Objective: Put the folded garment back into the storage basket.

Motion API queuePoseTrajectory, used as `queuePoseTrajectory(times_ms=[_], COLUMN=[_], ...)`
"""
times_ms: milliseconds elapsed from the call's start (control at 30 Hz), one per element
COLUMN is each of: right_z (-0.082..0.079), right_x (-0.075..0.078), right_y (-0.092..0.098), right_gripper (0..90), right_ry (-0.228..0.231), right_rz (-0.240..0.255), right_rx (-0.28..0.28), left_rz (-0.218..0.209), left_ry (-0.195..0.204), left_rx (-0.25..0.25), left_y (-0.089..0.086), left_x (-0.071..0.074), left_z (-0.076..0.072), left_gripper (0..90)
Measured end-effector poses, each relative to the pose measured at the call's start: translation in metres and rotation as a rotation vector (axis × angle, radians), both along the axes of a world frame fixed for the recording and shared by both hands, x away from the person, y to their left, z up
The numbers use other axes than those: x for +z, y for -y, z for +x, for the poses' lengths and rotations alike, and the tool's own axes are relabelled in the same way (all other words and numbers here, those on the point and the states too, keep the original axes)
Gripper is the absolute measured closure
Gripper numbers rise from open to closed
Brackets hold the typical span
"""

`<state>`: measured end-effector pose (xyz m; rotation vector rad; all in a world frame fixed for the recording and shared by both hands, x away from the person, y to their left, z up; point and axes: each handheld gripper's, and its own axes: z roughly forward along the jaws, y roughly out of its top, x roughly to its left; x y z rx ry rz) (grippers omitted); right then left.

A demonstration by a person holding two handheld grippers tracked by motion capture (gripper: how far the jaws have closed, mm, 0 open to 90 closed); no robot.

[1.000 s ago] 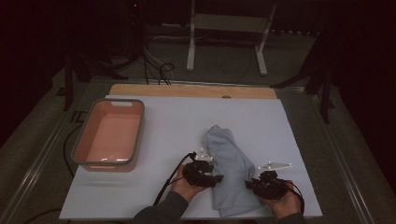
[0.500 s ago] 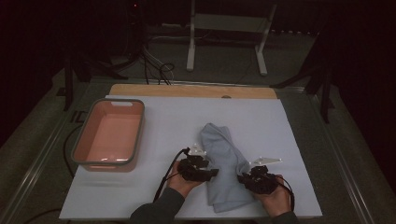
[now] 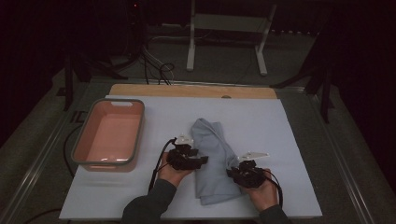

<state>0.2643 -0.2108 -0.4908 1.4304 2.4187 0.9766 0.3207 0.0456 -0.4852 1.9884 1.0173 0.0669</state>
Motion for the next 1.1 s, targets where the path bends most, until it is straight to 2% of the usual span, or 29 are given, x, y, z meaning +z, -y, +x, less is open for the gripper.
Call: queuePoseTrajectory(times_ms=[67,167,367,633,767,833,900,933,1000,1100], right_z=[-0.003,-0.010,-0.016,-0.020,-0.021,-0.021,-0.021,-0.021,-0.021,-0.021], right_x=[0.002,0.004,0.004,0.000,0.000,0.000,0.000,0.000,0.000,0.000], right_y=[0.006,0.013,0.023,0.031,0.031,0.031,0.031,0.030,0.030,0.031], right_gripper=[80.9,80.9,80.6,79.9,79.5,79.3,79.1,79.0,78.9,78.9], right_ry=[0.004,0.014,0.003,-0.001,0.002,0.002,0.003,0.004,0.005,0.005], right_rz=[0.003,-0.016,-0.023,-0.017,-0.020,-0.021,-0.022,-0.024,-0.025,-0.024], right_rx=[-0.003,-0.009,-0.014,-0.024,-0.021,-0.020,-0.020,-0.019,-0.020,-0.018], left_rz=[0.005,0.016,0.032,0.054,0.058,0.070,0.074,0.075,0.103,0.135], left_ry=[0.011,0.027,0.043,0.023,0.005,0.019,0.013,0.013,0.025,0.049], left_rx=[0.017,0.037,0.067,0.100,0.105,0.099,0.096,0.085,0.065,0.044], left_y=[-0.002,-0.004,-0.006,-0.007,-0.001,0.005,0.009,0.011,0.014,0.016], left_x=[0.002,0.004,0.003,-0.007,-0.014,-0.018,-0.020,-0.020,-0.019,-0.011], left_z=[0.005,0.012,0.027,0.041,0.048,0.051,0.054,0.056,0.059,0.063], left_gripper=[44.8,44.7,44.6,45.8,46.8,45.5,45.3,47.4,61.8,78.8])
